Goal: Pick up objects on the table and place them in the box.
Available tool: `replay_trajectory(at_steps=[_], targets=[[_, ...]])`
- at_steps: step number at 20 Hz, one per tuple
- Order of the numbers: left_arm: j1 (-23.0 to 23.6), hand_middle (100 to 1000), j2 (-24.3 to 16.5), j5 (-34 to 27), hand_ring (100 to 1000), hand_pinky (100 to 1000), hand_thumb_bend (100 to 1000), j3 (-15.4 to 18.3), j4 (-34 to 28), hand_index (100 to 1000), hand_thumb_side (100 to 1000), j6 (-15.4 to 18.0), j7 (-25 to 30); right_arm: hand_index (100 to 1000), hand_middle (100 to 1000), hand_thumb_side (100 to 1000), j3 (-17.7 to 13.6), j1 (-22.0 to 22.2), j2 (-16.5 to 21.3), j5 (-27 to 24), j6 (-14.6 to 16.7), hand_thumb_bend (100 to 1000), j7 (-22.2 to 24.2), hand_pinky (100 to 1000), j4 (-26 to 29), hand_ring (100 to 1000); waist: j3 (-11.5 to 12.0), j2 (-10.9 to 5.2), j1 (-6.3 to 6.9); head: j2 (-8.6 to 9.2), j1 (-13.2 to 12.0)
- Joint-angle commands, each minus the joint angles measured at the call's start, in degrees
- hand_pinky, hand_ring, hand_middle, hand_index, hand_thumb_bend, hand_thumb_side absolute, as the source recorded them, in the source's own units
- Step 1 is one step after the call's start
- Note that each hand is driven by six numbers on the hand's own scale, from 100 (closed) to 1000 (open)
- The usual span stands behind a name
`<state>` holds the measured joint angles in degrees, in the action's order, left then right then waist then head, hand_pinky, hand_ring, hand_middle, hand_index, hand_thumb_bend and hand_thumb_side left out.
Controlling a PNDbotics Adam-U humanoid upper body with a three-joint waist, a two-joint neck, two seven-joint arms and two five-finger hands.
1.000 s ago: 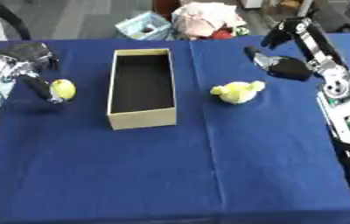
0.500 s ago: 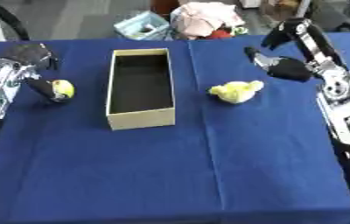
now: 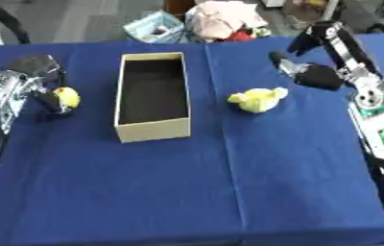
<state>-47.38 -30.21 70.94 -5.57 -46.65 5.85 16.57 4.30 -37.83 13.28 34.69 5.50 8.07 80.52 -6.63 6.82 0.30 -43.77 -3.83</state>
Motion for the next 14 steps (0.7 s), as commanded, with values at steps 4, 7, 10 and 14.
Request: replay_trajectory(at_steps=[4,7,10,14], targets=[[-0.71,401,-1.43,0.11,401,518,341,0.74,-0.26,491,100,-0.15,0.22,536,513,513,-0.18,-1.15,0.22,-0.09,0.05,393,0.01,673,0.34,551,-0.02,-0.68,0.05,-0.35,-0.01],[-0.88,364,-1.76,0.07,365,500,324,0.78,-1.02,458,100,0.03,0.08,536,513,514,-0.23,-1.15,0.18,-0.04,0.02,391,-0.04,673,0.24,551,-0.06,-0.73,0.07,-0.35,-0.04],[-1.49,345,-2.36,0.08,346,486,316,0.71,-2.39,441,100,0.42,0.28,536,513,515,-0.23,-1.14,0.13,0.05,0.04,390,-0.05,673,0.15,551,-0.12,-0.87,0.13,-0.35,-0.07],[-2.97,344,-2.9,0.02,346,485,305,0.13,-5.33,441,100,1.29,0.41,535,512,517,-0.22,-1.1,0.05,0.25,0.08,389,-0.07,673,0.04,550,-0.23,-1.14,0.31,-0.35,-0.11]])
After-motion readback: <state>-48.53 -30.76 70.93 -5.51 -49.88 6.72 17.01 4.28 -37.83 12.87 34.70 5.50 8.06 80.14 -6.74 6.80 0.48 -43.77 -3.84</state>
